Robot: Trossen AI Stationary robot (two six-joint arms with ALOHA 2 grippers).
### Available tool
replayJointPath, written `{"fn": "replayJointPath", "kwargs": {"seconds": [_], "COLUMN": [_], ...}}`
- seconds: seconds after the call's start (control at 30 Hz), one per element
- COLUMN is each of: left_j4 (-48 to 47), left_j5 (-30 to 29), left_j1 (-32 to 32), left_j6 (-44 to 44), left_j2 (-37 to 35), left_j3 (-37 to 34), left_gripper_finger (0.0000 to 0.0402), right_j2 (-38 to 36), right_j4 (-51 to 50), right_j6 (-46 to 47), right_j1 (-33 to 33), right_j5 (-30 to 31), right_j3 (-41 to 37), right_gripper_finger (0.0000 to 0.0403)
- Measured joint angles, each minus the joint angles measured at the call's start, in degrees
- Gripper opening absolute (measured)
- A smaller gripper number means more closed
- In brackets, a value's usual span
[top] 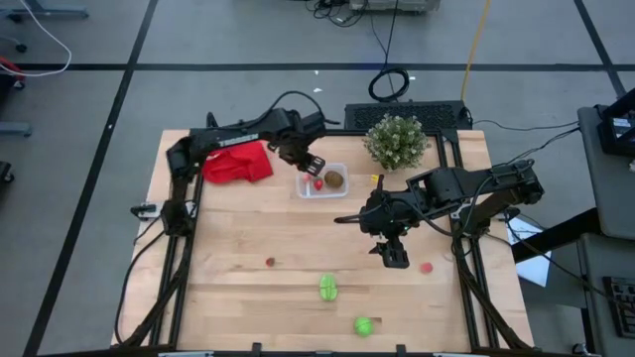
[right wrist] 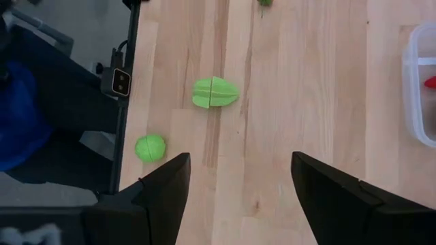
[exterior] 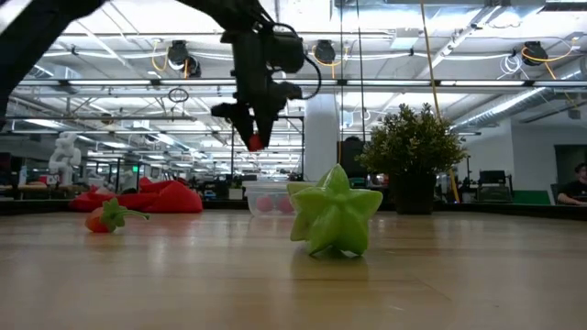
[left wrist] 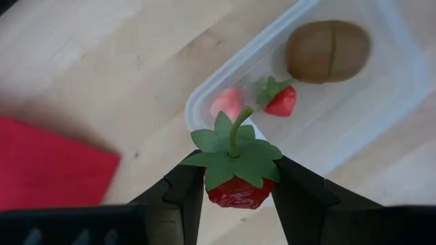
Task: Pick and placing Produce into tupperware
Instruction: Put the bottom strawberry into the bin
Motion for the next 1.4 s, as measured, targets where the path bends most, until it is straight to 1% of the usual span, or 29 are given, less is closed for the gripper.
{"fn": "replayJointPath", "kwargs": {"seconds": [0.13, 0.27, 0.6, 0.93, 1.1, 1.27, 1.4], "left_j4": [-1.23, -1.24, -0.88, 1.43, 2.12, 2.38, 2.26], "left_j5": [0.17, 0.15, -0.93, -0.48, -0.24, 1.53, 1.58], "left_j1": [-0.19, -0.30, -1.53, -2.30, -2.62, -2.60, -2.60], "left_j6": [1.51, 2.33, 2.91, 2.30, 2.08, 2.19, 2.28], "left_j2": [3.95, 5.74, 6.91, 6.93, 8.67, 11.23, 11.34], "left_j3": [3.14, 3.66, 3.64, 3.64, 3.56, 3.55, 3.55], "left_gripper_finger": [0.0147, 0.0147, 0.0147, 0.0147, 0.0147, 0.0147, 0.0147], "right_j2": [0.00, 0.00, 0.00, 0.00, 0.00, 0.00, 0.00], "right_j4": [-0.29, -0.25, 2.24, 4.37, 4.52, 4.50, 4.48], "right_j6": [0.38, -0.80, -6.41, -6.07, -6.26, -6.70, -6.72], "right_j1": [0.00, -0.02, -1.33, -4.45, -4.94, -4.92, -4.92], "right_j5": [0.00, 0.00, 0.02, 0.02, 0.02, 0.00, 0.00], "right_j3": [0.00, 0.00, 0.00, 0.00, 0.00, 0.00, 0.00], "right_gripper_finger": [0.0247, 0.0247, 0.0247, 0.0247, 0.0247, 0.0247, 0.0247]}}
